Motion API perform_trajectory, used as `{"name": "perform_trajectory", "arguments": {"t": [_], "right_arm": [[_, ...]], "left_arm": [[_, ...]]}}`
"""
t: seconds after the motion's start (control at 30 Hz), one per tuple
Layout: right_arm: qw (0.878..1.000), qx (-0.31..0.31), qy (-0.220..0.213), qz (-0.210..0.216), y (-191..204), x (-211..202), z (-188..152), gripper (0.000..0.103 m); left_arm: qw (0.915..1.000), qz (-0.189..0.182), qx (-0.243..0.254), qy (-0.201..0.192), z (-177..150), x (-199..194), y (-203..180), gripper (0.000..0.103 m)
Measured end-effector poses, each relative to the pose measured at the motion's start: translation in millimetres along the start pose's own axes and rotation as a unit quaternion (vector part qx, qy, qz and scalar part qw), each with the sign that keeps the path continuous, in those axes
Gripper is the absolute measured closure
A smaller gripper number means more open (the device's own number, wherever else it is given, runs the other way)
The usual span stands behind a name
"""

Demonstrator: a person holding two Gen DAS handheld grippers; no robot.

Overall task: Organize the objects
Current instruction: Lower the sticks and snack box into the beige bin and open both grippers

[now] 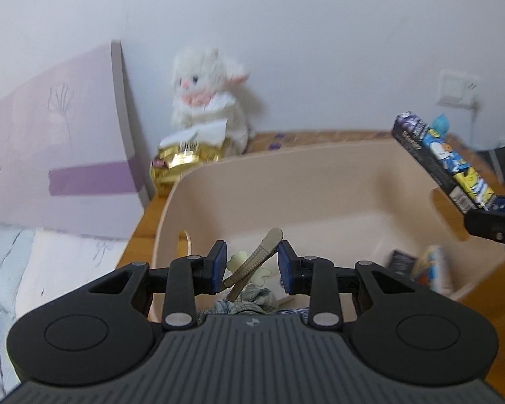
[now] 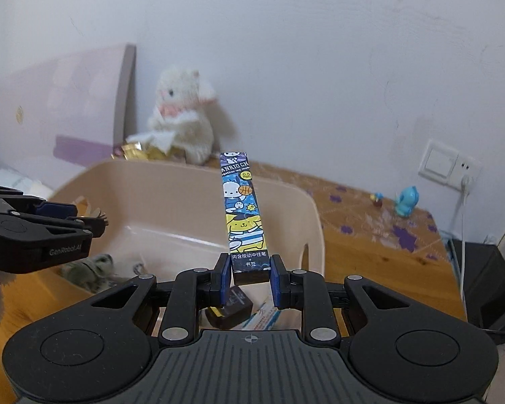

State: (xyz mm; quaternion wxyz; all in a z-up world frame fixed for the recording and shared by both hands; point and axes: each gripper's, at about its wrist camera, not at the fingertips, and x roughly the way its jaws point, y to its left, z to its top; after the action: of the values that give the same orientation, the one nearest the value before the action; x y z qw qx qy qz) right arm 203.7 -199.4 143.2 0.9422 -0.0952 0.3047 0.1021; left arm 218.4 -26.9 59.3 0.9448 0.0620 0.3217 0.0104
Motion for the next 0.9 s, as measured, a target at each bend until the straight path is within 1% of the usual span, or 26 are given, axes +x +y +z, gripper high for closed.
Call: {"name": "perform_trajectory", "arguments": {"t": [0.17,0.27,0.33,0.4,0.43,0.47,0.5,0.53,0.57,0.6,0.67,0.73,0.77,0.83,0.9], "right_arm": [[0.999,-0.018,0.031,-0.014,8.3,24.8,-4.7,0.081],[0.999,-0.027,0.042,-0.021,12.4,31.0,-7.9,0.08],[0.999,-0.021,0.043,-0.021,11.7,30.5,-8.5,0.079],[0.998,-0.019,0.046,-0.024,10.6,30.7,-7.9,0.067],[0.999,-0.02,0.045,-0.024,10.4,29.7,-8.0,0.063],[0.999,-0.019,0.043,-0.026,9.4,28.4,-8.1,0.06],[0.999,-0.018,0.04,-0.026,8.5,26.5,-8.3,0.052],[0.999,-0.015,0.037,-0.027,7.5,23.5,-9.0,0.042],[0.999,-0.011,0.034,-0.03,5.7,20.9,-9.0,0.037],[0.999,-0.009,0.031,-0.031,4.7,17.8,-8.9,0.03],[0.999,-0.008,0.028,-0.028,3.2,11.3,-8.5,0.029],[0.999,-0.01,0.025,-0.025,3.1,5.0,-7.9,0.025],[0.999,-0.01,0.022,-0.024,3.4,1.5,-7.5,0.024],[0.999,-0.011,0.014,-0.029,4.3,-5.5,-6.8,0.011],[1.0,-0.01,0.005,-0.027,4.4,-14.1,-7.2,0.008]], "left_arm": [[0.999,0.014,0.016,0.039,-7.6,29.1,-6.8,0.068],[0.9976,0.011,0.012,0.068,-10.8,43.0,-6.8,0.068],[0.997,0.006,0.008,0.077,-12.2,46.6,-5.6,0.067],[0.9968,0.004,0.003,0.08,-11.9,47.1,-4.0,0.066],[0.9968,0.0,0.001,0.08,-11.6,46.4,-3.4,0.062],[0.9969,-0.002,0.0,0.079,-11.4,44.7,-2.9,0.052],[0.9972,-0.003,-0.001,0.075,-11.2,41.8,-2.1,0.045],[0.9976,-0.012,-0.002,0.069,-10.3,39.7,-1.8,0.039],[0.9977,-0.019,-0.001,0.065,-9.9,36.7,-2.1,0.035],[0.9979,-0.023,0.002,0.06,-10.0,32.6,-3.2,0.033],[0.9985,-0.019,0.01,0.05,-9.0,26.2,-7.2,0.021],[0.9992,-0.011,0.018,0.033,-7.8,18.8,-9.8,0.013],[0.9994,-0.01,0.017,0.028,-7.3,15.6,-9.7,0.011],[0.9996,-0.012,0.011,0.024,-5.9,10.0,-7.4,0.011],[0.9997,-0.014,0.006,0.022,-5.4,5.1,-4.6,0.011]]}}
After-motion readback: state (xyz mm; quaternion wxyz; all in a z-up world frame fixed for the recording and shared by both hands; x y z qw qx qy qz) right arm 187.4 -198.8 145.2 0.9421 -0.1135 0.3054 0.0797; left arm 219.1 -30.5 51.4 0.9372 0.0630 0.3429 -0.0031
